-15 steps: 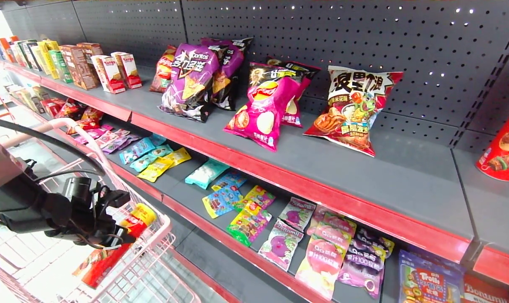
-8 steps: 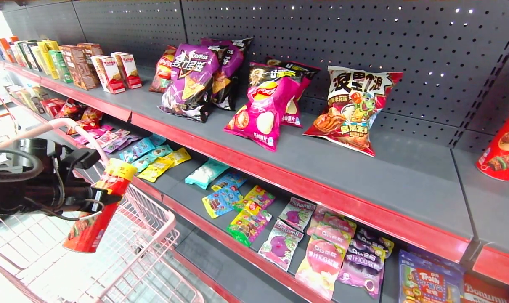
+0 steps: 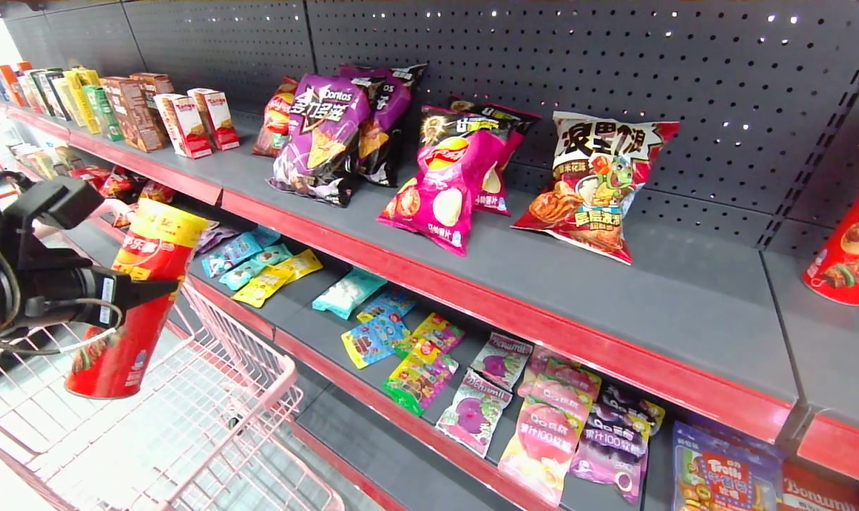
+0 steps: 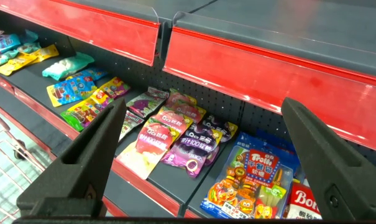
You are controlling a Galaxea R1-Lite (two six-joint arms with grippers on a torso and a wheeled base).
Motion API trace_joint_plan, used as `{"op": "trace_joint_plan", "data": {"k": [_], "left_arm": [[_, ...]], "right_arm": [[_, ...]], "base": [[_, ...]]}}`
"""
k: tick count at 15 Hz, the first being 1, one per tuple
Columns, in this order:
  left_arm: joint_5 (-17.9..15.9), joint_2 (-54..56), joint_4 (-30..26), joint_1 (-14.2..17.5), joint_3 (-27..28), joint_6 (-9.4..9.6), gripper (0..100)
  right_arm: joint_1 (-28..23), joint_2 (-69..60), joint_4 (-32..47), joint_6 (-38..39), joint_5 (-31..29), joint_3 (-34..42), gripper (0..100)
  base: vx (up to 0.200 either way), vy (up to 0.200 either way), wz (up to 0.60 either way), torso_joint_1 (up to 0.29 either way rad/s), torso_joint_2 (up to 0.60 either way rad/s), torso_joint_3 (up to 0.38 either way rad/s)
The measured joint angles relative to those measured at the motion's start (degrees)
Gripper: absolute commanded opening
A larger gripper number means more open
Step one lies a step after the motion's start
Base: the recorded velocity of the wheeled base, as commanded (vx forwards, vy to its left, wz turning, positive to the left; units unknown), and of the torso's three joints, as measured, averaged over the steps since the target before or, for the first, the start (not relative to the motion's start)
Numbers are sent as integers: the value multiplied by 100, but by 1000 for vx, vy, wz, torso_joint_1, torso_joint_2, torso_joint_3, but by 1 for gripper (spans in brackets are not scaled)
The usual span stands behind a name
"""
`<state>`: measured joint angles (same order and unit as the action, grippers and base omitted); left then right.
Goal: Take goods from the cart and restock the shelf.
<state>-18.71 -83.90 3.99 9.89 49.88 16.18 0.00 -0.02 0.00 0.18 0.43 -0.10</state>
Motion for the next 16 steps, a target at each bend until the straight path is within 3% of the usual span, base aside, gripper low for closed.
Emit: {"op": "trace_joint_plan", "data": {"k": [7, 9, 16], "left_arm": [[-129, 1560, -9, -863, -11, -69, 0], [-263, 1858, -13, -951, -11, -63, 0], [-244, 2208, -22, -981, -155, -55, 0]], "right_arm": [[0, 0, 0, -2, 0, 0, 100], [0, 0, 0, -2, 1, 0, 100], [0, 0, 0, 0, 0, 0, 100]], "base": [[0, 0, 0, 0, 0, 0], [0, 0, 0, 0, 0, 0], [0, 0, 0, 0, 0, 0]]}}
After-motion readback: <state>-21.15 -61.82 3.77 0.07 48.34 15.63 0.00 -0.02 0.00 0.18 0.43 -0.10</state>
